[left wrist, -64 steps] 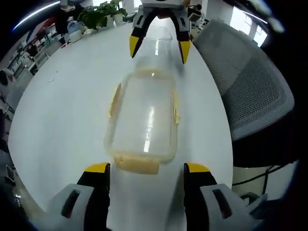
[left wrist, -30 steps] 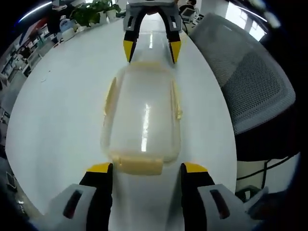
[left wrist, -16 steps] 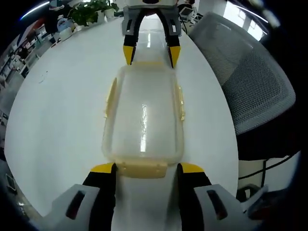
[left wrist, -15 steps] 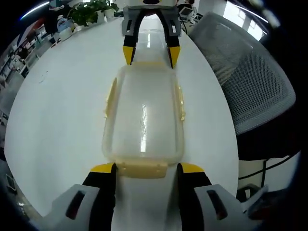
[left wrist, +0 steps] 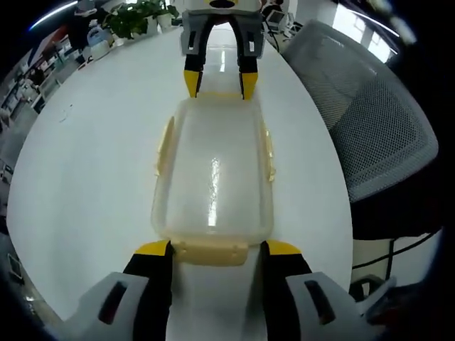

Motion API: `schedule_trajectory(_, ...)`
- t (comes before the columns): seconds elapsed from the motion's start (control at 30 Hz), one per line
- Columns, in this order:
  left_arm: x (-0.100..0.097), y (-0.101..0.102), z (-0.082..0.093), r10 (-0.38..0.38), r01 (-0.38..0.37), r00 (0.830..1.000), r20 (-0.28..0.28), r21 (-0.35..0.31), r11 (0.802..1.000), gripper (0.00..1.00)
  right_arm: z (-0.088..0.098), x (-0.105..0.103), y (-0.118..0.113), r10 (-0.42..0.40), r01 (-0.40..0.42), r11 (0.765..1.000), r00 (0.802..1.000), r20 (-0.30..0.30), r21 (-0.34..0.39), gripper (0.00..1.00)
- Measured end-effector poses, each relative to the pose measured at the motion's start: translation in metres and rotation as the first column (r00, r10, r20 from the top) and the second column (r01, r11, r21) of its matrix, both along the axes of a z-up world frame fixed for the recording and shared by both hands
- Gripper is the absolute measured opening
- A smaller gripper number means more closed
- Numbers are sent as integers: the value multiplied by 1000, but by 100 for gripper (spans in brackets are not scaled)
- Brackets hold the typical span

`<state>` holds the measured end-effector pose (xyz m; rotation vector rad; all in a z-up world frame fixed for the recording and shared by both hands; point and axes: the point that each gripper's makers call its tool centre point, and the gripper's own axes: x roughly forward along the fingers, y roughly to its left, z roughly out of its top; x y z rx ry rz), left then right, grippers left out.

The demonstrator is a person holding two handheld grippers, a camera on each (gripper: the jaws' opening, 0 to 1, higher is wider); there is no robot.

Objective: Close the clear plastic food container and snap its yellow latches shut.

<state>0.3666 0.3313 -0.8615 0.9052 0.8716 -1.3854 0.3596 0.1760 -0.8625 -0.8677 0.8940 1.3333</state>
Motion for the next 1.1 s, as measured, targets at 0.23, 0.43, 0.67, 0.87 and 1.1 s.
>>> schedule_trajectory(0.23, 0, 0, 1, -31, 31, 999, -12, -3, 1000, 38, -2, 0, 0, 29, -29, 999, 1000, -5, -45, 39)
schedule_trajectory(0.43, 5, 1, -1, -32, 33, 999, -16, 72, 997, 39, -3, 1, 0, 28, -29, 996, 1000, -12, -84, 39)
schedule_trajectory(0.67, 6, 5, 0, -36, 37, 999, -15, 69, 997, 39, -2, 1, 1, 21, -23, 995, 1000, -16, -95, 39)
schedule_trajectory(0.87, 5, 4, -1, -30, 31, 999, -11, 59, 998, 39, -3, 2, 0, 34, -37, 993, 999, -20, -116, 39)
schedule_trajectory(1.1, 5, 3, -2, -39, 40, 999, -10, 133, 990, 40, -3, 2, -1, 56, -57, 995, 998, -17, -79, 40)
